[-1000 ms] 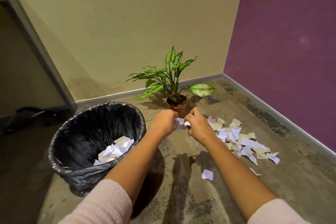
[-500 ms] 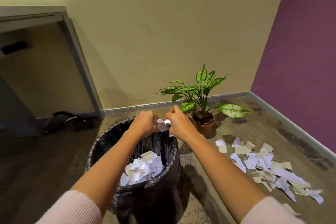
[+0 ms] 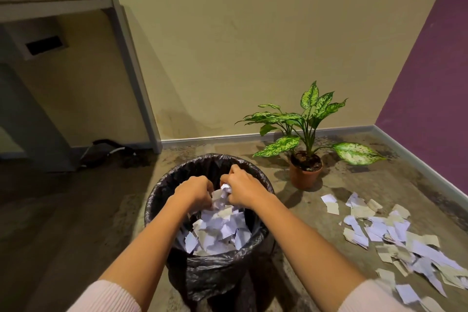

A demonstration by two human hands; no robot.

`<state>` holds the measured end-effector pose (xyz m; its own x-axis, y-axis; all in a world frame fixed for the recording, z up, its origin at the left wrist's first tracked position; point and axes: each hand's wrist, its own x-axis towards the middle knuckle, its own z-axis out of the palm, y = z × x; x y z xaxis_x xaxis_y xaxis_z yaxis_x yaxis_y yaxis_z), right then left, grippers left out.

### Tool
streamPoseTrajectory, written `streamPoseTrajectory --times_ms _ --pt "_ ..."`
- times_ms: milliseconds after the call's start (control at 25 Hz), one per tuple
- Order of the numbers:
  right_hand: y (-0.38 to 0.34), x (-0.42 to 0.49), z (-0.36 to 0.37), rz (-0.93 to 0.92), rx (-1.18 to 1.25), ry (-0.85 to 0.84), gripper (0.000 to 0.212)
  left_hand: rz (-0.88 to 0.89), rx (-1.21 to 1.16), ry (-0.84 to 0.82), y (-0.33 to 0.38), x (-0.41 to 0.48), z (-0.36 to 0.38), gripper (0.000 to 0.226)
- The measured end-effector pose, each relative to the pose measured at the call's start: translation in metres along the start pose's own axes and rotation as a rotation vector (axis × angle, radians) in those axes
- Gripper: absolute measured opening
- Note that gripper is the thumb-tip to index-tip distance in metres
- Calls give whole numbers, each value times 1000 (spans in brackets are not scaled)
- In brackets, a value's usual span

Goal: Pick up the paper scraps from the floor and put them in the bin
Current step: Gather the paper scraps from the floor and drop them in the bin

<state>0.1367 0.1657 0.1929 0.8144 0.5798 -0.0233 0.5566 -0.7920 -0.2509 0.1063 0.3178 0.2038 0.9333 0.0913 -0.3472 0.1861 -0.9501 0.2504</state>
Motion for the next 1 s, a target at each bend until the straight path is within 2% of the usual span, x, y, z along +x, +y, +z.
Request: streamPoseTrajectory --times_ms 160,320,680,840,1000 --pt "-1 2 -1 9 -23 -80 50 11 -4 -51 -6 4 -2 39" --pt "-1 -1 -10 20 -21 -72 64 24 29 -6 -2 3 -6 34" --pt "21 -45 -48 54 0 119 41 109 100 206 52 -16 -19 25" --pt "51 -82 -61 101 -9 192 37 188 116 284 102 -24 -16 27" --pt "94 -126 -63 201 -44 187 35 297 91 352 160 -37 0 31"
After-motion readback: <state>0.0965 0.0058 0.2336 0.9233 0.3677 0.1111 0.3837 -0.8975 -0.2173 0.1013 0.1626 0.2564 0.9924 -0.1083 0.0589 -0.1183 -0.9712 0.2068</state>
